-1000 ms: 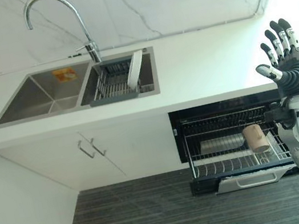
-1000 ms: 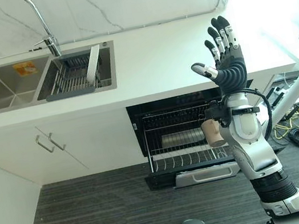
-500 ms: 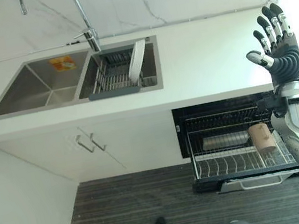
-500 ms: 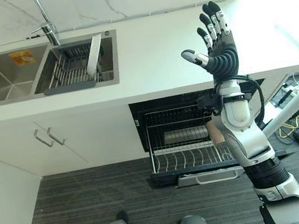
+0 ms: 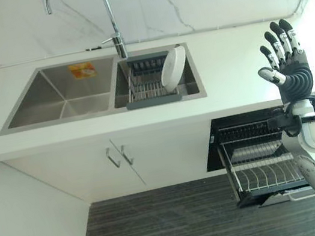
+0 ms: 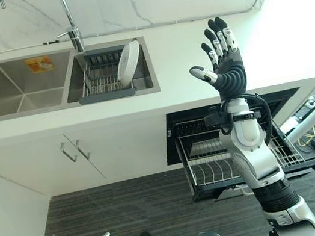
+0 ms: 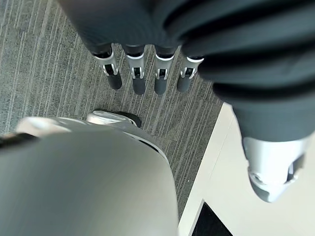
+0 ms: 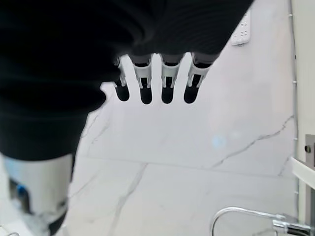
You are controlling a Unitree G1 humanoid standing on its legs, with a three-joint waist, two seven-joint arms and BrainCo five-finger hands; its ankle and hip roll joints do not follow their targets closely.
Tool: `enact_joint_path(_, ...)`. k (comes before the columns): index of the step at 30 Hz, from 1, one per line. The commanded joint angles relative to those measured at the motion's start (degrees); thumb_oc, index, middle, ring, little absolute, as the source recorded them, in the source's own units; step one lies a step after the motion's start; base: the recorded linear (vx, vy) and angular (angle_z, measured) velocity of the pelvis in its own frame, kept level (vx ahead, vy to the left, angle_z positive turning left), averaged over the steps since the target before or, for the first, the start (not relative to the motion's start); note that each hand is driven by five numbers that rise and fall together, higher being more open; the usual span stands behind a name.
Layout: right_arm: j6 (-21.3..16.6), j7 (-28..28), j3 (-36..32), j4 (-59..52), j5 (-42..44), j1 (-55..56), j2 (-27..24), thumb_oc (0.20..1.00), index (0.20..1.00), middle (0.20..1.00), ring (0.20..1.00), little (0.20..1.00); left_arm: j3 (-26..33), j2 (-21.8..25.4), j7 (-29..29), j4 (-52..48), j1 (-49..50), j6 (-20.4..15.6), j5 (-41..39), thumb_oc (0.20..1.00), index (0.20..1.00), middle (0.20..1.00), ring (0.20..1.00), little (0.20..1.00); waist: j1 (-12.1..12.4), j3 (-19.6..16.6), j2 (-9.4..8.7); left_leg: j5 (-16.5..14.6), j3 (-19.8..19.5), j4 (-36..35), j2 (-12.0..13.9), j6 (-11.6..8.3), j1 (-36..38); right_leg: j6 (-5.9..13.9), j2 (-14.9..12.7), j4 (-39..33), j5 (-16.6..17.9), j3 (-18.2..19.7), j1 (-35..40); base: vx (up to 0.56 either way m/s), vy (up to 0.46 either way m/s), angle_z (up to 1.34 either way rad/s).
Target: Place the dishes in the dishwasher.
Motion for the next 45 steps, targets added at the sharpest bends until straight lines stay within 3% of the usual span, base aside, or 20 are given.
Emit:
enact_joint_path(1,-2.56,-1.59,0.53,-2.52,-0.42,-3.37,-2.25,1.0,1.0,1.0,1.0,1.0,0.43,-0.69,-1.23,0.79,1.08,0.83,-2.17,1.0,1.0,1.0,1.0,1.0,1.11,-2.04,0.72,-5.03,-3.32,1.27,-2.06,-0.46,0.22,-1.2,9.28,-2.7,-0.01,-2.02,0.65,-0.07,-0.029,-0.15)
enact_joint_path(2,-2.07,-1.01,0.87,-2.53,-0.02,-4.0,-2.21,1.0,1.0,1.0,1.0,1.0,1.11,-1.19,-2.36,1.14,2.23,-0.32,-2.07,1.0,1.0,1.0,1.0,1.0,1.56,-1.6,0.26,-4.63,-2.8,1.27,-2.61,-0.96,0.34,-2.42,9.78,-2.7,-2.28,-2.09,0.01,-0.05,-0.06,-0.2)
enact_joint_path(4,-1.91,-0.08,0.73,-2.39,1.2,-4.0,-2.95,1.0,1.0,1.0,1.0,1.0,1.3,-1.78,-1.76,0.79,2.66,-1.41,-3.47,1.0,1.0,1.0,1.0,1.0,1.18,-0.99,-0.11,-4.31,-2.6,1.27,-3.34,-0.93,0.6,-3.38,11.32,-2.7,-3.51,0.02,-0.58,-0.02,-0.062,-0.23)
enact_joint_path(7,-2.46,1.22,-0.03,-0.77,1.79,-3.87,-4.09,1.0,1.0,1.0,1.0,1.0,2.76,-2.87,-0.64,-0.35,3.85,-3.29,-6.89,1.0,1.0,1.0,1.0,1.0,1.48,0.03,-1.25,-2.88,-0.1,1.27,-5.0,-1.19,2.05,-4.4,10.39,-2.7,-4.2,0.39,-0.44,0.03,-0.018,0.01)
enact_joint_path(8,-2.19,1.64,-0.36,-0.12,2.62,-3.87,-4.27,1.0,1.0,1.0,1.0,1.0,3.24,-3.22,-0.87,-0.51,4.29,-4.2,-4.65,1.0,1.0,1.0,1.0,1.0,2.04,0.84,-1.75,-0.78,-0.09,1.27,-4.9,-2.39,1.43,-4.67,10.12,-2.7,-3.98,0.75,0.28,0.07,0.03,0.11)
enact_joint_path(11,-1.56,2.45,-0.17,0.8,1.58,-4.56,-3.46,1.0,1.0,1.0,1.0,1.0,2.75,-3.69,-1.28,-0.91,4.7,-5.77,-3.2,1.0,1.0,1.0,1.0,1.0,2.48,1.5,-1.4,1.88,-0.05,1.27,-1.07,-4.77,-1.49,-4.65,10.43,-2.7,-4.34,0.5,1.29,0.09,0.096,0.11)
enact_joint_path(12,-0.84,2.35,0.32,0.33,0.73,-4.43,-3.59,1.0,1.0,1.0,1.0,1.0,2.84,-3.73,-1.13,-1.08,4.64,-5.9,-3.22,1.0,1.0,1.0,1.0,1.0,2.43,1.36,-1.02,2.98,-1.63,1.27,1.84,-5.93,-3.59,-4.81,10.58,-2.7,-4.73,0.6,1.61,0.13,0.166,0.15)
enact_joint_path(16,-0.17,1.4,1.8,0.49,0.54,-5.95,-4.31,1.0,1.0,1.0,1.0,1.0,3.64,-3.58,-1.77,-0.29,4.13,-6.28,-3.42,1.0,1.0,1.0,1.0,1.0,1.88,1.1,-0.34,6.15,-5.92,1.27,7.49,-8.01,-6.35,-5.35,10.35,-2.7,-5.64,1.48,2.13,0.14,0.237,-0.04)
enact_joint_path(18,0.16,1.3,2.32,-0.03,0.41,-6.57,-4.56,1.0,1.0,1.0,1.0,1.0,4.17,-3.56,-1.85,0.16,3.21,-6.3,-2.23,1.0,1.0,1.0,1.0,1.0,1.0,0.98,-0.12,5.8,-6.35,1.27,9.52,-8.15,-5.02,-5.27,9.03,-2.7,-5.75,1.39,2.3,0.15,0.349,-0.18)
enact_joint_path(21,0.23,1.49,2.09,-0.8,0.72,-6.44,-5.21,1.0,1.0,1.0,1.0,1.0,3.72,-3.56,-1.86,0.27,2.42,-6.78,-0.62,1.0,1.0,1.0,1.0,1.0,0.25,0.74,-0.02,3.26,-5.65,1.27,9.59,-7.83,-2.41,-4.58,7.3,-2.7,-5.39,1.09,2.25,0.11,0.316,-0.27)
enact_joint_path(23,-0.04,0.95,0.89,-1.77,1.95,-4.58,-5.6,1.0,1.0,1.0,1.0,1.0,2.27,-3.4,-2.37,-0.16,1.23,-5.51,-0.12,1.0,1.0,1.0,1.0,1.0,-0.88,0.07,0.94,0.58,-5.24,1.27,8.06,-7.57,-0.05,-3.15,5.03,-2.7,-4.73,0.39,2.83,0.2,0.533,-0.14)
enact_joint_path(26,-0.82,1.63,0.06,-1.82,2.79,-2.99,-5.08,1.0,1.0,1.0,1.0,1.0,0.95,-3.26,-2.92,-0.22,0.83,-5.41,-0.97,1.0,1.0,1.0,1.0,1.0,-1.11,-0.39,1.32,-0.56,-5.31,1.27,6.14,-6.85,0.81,-1.92,3.55,-2.7,-3.93,0.61,3.27,0.13,0.369,0.25)
enact_joint_path(29,-1.79,2.23,-0.78,-2.12,1.64,-1.1,-4.22,1.0,1.0,1.0,1.0,1.0,-0.4,-2.82,-2.37,-0.56,-0.11,-4.31,-3.73,1.0,1.0,1.0,1.0,1.0,-1.43,-1.24,1.67,-2.38,-4.8,1.27,3.14,-4.71,1.7,-0.05,1.55,-2.7,-2.36,1.5,3.41,0.13,0.415,0.22)
enact_joint_path(31,-2.23,1.2,-1.44,-1.95,1.91,-0.67,-3.38,1.0,1.0,1.0,1.0,1.0,-1.26,-2.09,-1.51,-0.88,-0.59,-4.31,-3.04,1.0,1.0,1.0,1.0,1.0,-0.9,-1.98,1.43,-3.7,-4.32,1.27,0.89,-2.72,1.57,0.92,-0.53,-2.7,1.83,1.7,2.78,0.06,0.31,0.08)
enact_joint_path(35,-1.96,0.07,-0.56,-1.64,0.64,-1.99,-2.11,1.0,1.0,1.0,1.0,1.0,-2.09,-1.11,-0.95,-1.02,-0.12,-4.0,-1.47,1.0,1.0,1.0,1.0,1.0,1.35,-2.3,1.46,-4.43,-1.87,1.27,0.63,-1.51,1.09,1.16,-1.51,-2.7,3.64,-2.98,3.22,0.0,0.142,-0.15)
enact_joint_path(38,-1.26,-1.2,0.98,-1.36,0.43,-3.37,-1.85,1.0,1.0,1.0,1.0,1.0,-1.51,-0.33,-1.3,-0.72,0.3,-2.5,-1.11,1.0,1.0,1.0,1.0,1.0,2.1,-1.79,0.95,-5.03,-1.71,1.27,-0.09,-0.46,1.05,0.97,1.07,-2.7,2.66,-3.49,3.15,0.01,0.048,-0.36)
enact_joint_path(40,-1.16,-2.11,1.17,-2.25,-0.32,-2.88,-2.34,1.0,1.0,1.0,1.0,1.0,-1.09,-0.49,-2.23,0.08,1.12,-1.6,-0.66,1.0,1.0,1.0,1.0,1.0,1.42,-1.49,0.39,-5.29,-3.34,1.27,-1.62,0.31,1.05,0.15,5.3,-2.7,1.08,-0.95,1.39,0.05,-0.006,-0.04)
enact_joint_path(43,-1.14,-2.03,0.34,-3.11,-0.01,-1.77,-3.03,1.0,1.0,1.0,1.0,1.0,-0.41,-1.16,-2.04,0.62,2.03,-1.67,-1.02,1.0,1.0,1.0,1.0,1.0,0.88,-1.43,-0.07,-5.21,-4.45,1.27,-2.79,0.39,0.74,-1.02,7.48,-2.7,-0.48,0.89,-0.61,0.06,-0.062,0.09)
enact_joint_path(45,-1.74,-1.18,-0.81,-3.27,1.35,-0.34,-4.04,1.0,1.0,1.0,1.0,1.0,0.86,-1.99,-1.28,0.63,3.52,-2.34,-1.36,1.0,1.0,1.0,1.0,1.0,0.01,-0.83,-1.02,-5.39,-5.06,1.27,-4.51,0.52,1.12,-1.02,9.27,-2.7,0.03,4.39,-4.53,0.1,-0.119,0.06)
